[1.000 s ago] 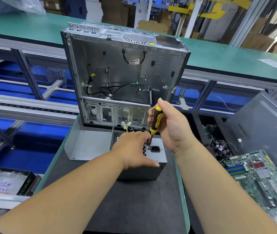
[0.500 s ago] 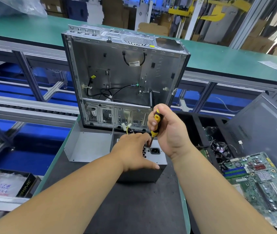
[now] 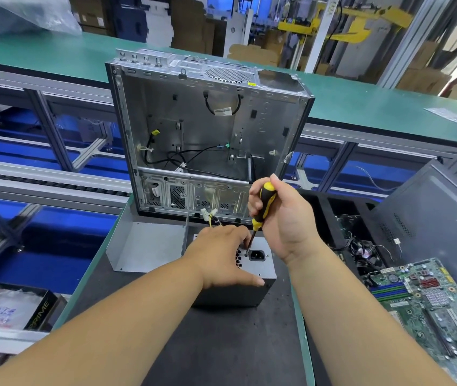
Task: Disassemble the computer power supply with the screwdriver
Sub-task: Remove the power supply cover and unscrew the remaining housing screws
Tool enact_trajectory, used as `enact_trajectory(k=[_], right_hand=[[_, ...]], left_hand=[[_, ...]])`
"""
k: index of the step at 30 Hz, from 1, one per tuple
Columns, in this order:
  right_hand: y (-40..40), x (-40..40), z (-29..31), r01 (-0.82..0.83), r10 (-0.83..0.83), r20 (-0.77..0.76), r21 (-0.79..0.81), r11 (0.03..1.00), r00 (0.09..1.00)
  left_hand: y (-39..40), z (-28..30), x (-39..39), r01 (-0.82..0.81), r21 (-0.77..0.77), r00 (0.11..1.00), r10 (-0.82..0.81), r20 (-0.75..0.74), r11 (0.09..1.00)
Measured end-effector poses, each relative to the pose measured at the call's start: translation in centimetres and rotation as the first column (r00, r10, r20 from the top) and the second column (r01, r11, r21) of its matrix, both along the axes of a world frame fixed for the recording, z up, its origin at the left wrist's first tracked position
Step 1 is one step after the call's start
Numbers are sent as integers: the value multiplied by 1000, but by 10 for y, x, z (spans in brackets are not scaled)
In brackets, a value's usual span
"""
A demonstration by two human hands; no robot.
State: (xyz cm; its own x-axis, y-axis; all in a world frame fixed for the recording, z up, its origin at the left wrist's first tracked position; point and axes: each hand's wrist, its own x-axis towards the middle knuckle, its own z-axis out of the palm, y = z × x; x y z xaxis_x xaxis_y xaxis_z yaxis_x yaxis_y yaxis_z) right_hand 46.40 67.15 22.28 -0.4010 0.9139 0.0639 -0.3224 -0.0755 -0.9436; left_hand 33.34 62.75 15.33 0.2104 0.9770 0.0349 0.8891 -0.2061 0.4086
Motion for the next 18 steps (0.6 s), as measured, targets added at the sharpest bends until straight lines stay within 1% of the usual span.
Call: enact_trajectory(k=[3, 5, 8, 10, 12, 16, 18], right_hand=[[-1, -7, -1, -1, 1, 0, 14, 1000, 1000], [-2, -9, 0, -10, 10, -10, 12, 1000, 1000], [0, -4, 0, -22, 22, -49, -1, 1000, 999], [1, 1, 0, -10, 9, -49, -17, 1000, 999], [2, 5, 1, 9, -9, 0, -26, 1000, 1000], [1, 5, 8, 74, -63, 151, -72, 995, 986], [1, 2, 10, 119, -98, 176, -108, 987, 980]], left_hand=[[0, 1, -2, -19, -17, 995, 20, 93, 1000], [1, 1, -3, -42, -22, 991, 45, 129, 999], [1, -1, -4, -56, -29, 987, 60, 149, 998], [2, -2, -4, -47, -24, 989, 50, 143, 999], [3, -3, -4, -42, -18, 990, 44, 132, 999], [3, -2, -4, -29, -10, 993, 30, 113, 1000], [2, -1, -3, -26, -6, 993, 27, 111, 1000]])
